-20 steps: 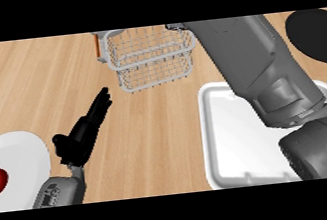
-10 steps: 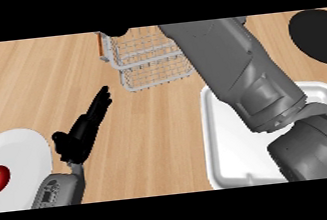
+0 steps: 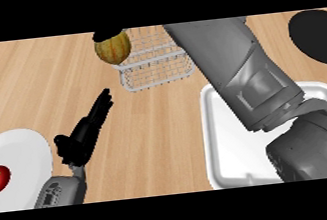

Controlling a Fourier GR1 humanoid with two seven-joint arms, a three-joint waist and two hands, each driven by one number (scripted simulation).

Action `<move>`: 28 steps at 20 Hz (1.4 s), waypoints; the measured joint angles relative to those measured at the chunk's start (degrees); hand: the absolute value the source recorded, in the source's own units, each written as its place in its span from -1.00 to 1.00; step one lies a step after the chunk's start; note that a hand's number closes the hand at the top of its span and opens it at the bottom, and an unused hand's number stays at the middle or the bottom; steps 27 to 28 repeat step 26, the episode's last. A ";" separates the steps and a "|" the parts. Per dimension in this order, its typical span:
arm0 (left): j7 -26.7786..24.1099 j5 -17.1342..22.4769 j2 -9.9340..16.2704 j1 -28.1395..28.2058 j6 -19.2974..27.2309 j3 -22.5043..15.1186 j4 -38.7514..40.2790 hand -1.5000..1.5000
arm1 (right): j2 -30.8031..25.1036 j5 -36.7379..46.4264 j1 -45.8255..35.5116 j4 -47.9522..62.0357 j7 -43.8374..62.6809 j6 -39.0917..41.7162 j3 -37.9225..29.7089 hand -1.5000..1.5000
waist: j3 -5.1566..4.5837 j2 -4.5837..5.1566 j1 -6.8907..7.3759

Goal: Pick the squash from the tray and place it in the tiered basket

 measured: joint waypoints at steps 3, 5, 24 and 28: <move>0.46 -0.09 0.05 0.00 0.26 0.25 -0.41 0.00 | -0.24 -1.36 0.56 -1.00 0.10 -2.20 -1.38 -1.00 | 0.02 0.05 -0.48; 1.39 0.09 0.27 -0.08 0.37 0.56 -1.19 0.00 | -0.92 -1.40 1.39 -2.25 -0.83 -4.78 -1.56 -1.00 | 0.03 -0.08 -0.97; -0.02 -0.38 -0.13 1.46 0.88 1.10 -1.42 0.00 | -24.34 -5.02 13.71 -9.80 -14.01 -14.82 -8.48 -1.00 | 0.15 -0.06 -2.26; 0.40 -0.06 -0.06 1.57 0.69 1.26 -2.07 0.00 | -28.02 -5.67 16.03 -9.37 -15.60 -10.87 -9.11 -1.00 | 0.18 -0.02 -2.20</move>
